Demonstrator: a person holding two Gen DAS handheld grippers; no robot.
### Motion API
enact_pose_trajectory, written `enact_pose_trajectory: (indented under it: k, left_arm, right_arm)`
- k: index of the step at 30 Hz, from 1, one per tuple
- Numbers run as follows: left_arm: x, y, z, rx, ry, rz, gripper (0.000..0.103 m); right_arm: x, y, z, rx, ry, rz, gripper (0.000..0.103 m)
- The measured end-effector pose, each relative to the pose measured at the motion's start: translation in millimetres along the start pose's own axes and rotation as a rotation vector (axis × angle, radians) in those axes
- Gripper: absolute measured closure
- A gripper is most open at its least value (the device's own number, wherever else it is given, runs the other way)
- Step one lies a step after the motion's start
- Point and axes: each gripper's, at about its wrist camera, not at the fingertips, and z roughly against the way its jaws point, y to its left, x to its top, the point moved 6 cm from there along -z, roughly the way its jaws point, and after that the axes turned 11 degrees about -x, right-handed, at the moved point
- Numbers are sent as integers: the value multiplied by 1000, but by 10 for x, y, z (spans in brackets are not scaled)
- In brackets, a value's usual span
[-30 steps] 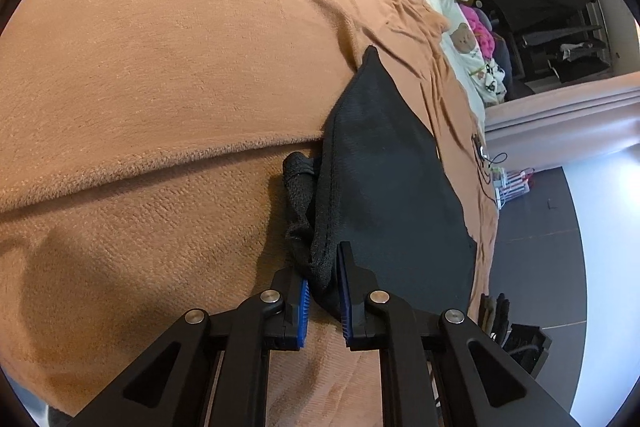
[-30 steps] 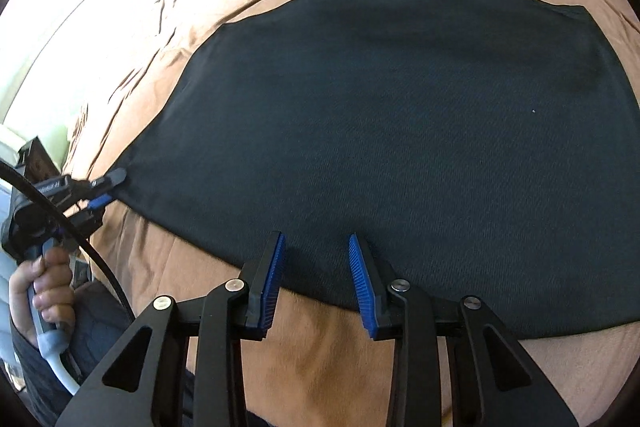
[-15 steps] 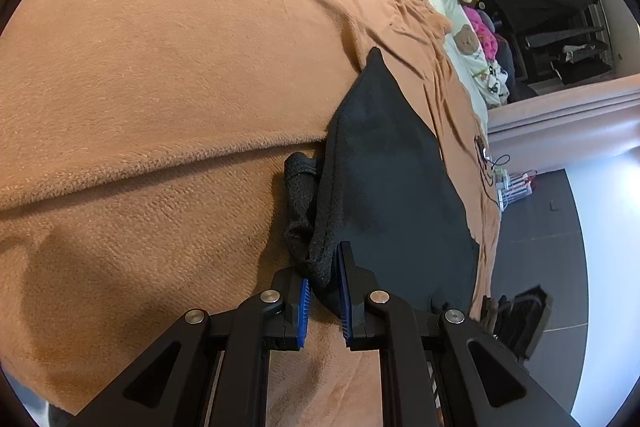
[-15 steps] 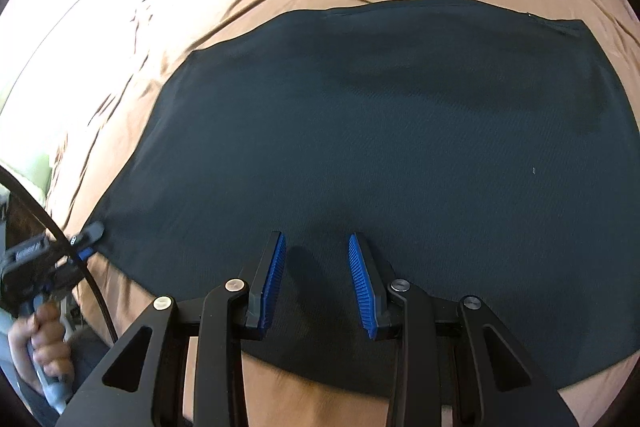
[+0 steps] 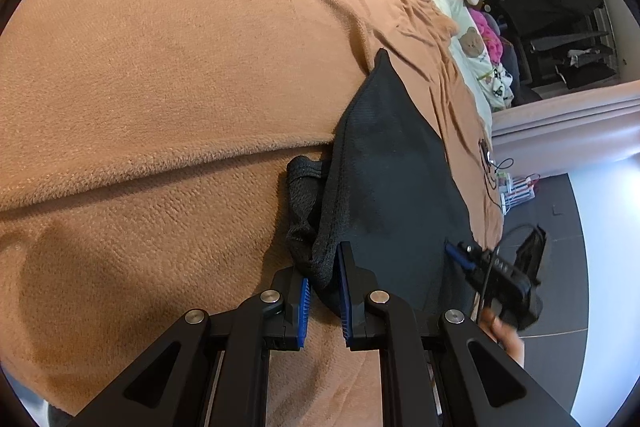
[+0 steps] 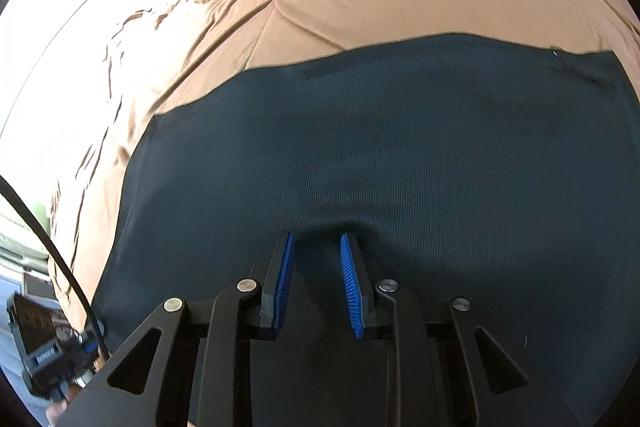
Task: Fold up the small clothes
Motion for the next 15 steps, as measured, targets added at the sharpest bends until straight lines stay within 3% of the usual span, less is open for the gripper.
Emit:
enact_pose_trajectory:
  k: [15]
  left_arm:
    - [21, 77, -23, 24, 10, 39, 90]
  right_arm:
    - [741, 12, -419, -70, -27, -26, 83]
